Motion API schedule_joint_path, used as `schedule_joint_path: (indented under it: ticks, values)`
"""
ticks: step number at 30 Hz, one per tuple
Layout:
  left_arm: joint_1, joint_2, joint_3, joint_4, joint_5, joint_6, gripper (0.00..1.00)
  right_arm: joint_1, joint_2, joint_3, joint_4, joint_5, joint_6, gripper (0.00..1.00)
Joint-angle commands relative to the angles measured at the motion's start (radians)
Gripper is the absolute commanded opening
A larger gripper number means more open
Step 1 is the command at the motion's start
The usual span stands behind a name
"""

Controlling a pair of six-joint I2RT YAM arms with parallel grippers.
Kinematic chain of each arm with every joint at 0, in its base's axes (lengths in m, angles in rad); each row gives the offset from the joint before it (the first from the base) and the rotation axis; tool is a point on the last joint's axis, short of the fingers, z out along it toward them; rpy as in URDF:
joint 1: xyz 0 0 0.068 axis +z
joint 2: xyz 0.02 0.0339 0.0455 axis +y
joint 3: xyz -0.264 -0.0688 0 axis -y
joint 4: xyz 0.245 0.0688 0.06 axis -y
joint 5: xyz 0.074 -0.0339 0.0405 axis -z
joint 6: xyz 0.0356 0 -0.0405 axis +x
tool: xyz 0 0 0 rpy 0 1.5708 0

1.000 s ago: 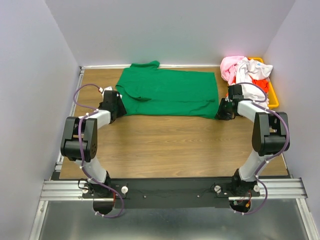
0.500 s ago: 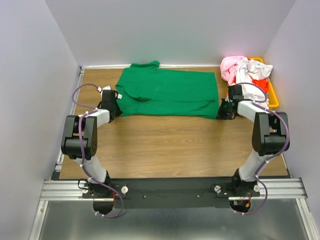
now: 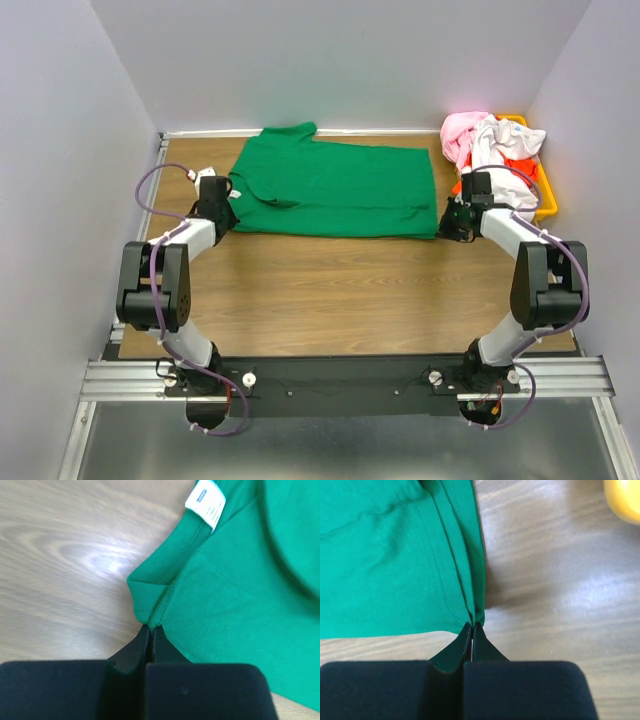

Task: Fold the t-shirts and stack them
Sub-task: Fold the tshirt

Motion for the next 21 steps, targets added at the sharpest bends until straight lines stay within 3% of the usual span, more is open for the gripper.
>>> schedule_joint_path:
  ticks: [1, 15, 17, 19, 20, 21]
  values:
    - [0.012, -0.097, -0.002, -0.040, -0.124, -0.008, 0.00, -0.007, -0.069, -0.035, -0.033, 0.056, -0.006, 0.00]
    - [0.012, -0.218, -0.095, -0.071, -0.198, -0.062, 0.00, -0.007, -0.244, -0.150, -0.108, 0.055, 0.012, 0.00]
    - [0.014, -0.232, -0.106, -0.088, -0.221, -0.077, 0.03, -0.008, -0.270, -0.164, -0.117, 0.055, 0.014, 0.05]
    - [0.014, -0.249, -0.118, -0.111, -0.245, -0.091, 0.26, -0.007, -0.296, -0.155, -0.130, 0.036, 0.012, 0.29]
    - [0.014, -0.257, -0.125, -0.115, -0.253, -0.091, 0.48, -0.007, -0.306, -0.147, -0.136, 0.036, 0.009, 0.39]
    - [0.014, -0.264, -0.128, -0.118, -0.262, -0.098, 0.87, -0.007, -0.313, -0.139, -0.142, 0.039, 0.008, 0.51]
